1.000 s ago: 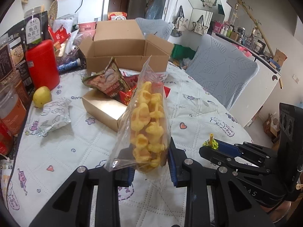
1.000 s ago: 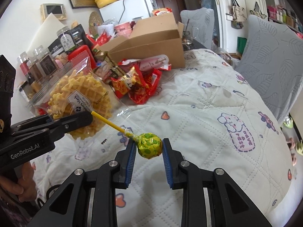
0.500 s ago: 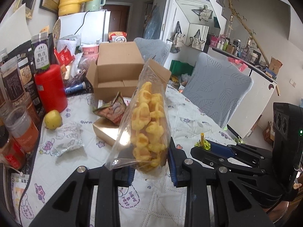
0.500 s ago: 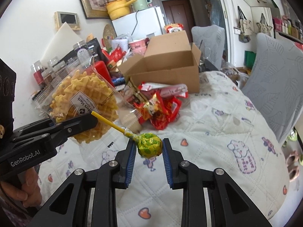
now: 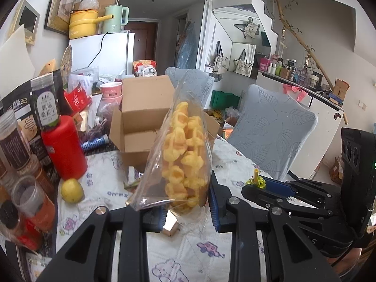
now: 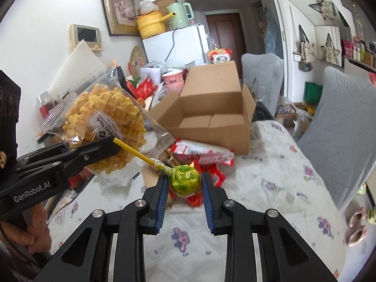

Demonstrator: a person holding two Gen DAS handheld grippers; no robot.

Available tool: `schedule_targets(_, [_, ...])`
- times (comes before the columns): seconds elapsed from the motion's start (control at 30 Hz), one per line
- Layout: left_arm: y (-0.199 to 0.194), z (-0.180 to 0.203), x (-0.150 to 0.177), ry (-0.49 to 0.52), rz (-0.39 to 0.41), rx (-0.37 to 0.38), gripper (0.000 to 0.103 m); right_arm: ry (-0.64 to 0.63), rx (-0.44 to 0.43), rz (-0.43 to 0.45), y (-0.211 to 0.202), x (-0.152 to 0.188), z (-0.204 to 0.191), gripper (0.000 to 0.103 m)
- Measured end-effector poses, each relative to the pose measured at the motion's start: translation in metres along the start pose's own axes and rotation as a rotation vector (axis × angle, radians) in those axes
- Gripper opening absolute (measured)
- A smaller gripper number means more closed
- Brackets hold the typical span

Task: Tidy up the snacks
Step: 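Carry the waffle in the left tool while the right tool carries the lollipop to the box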

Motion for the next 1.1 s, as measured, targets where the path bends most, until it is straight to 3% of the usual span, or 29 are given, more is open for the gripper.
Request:
schedule_targets(0.77, [0.085, -0.054, -0.090, -0.034, 0.039, 0.016, 0.028, -0.077, 0.012, 0.072, 0.083, -0.104, 0.008, 0.028])
schedule_targets(1.1, [0.121, -0.062, -0.133, 0.005, 0.057, 0.027, 0.028, -0.082, 0.043, 0.113, 0.114, -0.148, 0.021, 0.028])
Point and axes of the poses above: each gripper's, at about its wrist camera, not at the fingertips, and y roughly the way its jaws point, z to its right, x to its underside, the point moved 9 cm from there along y, roughly the way its jaws point, and after that the axes turned 8 degrees about x, right-handed, at the moved point
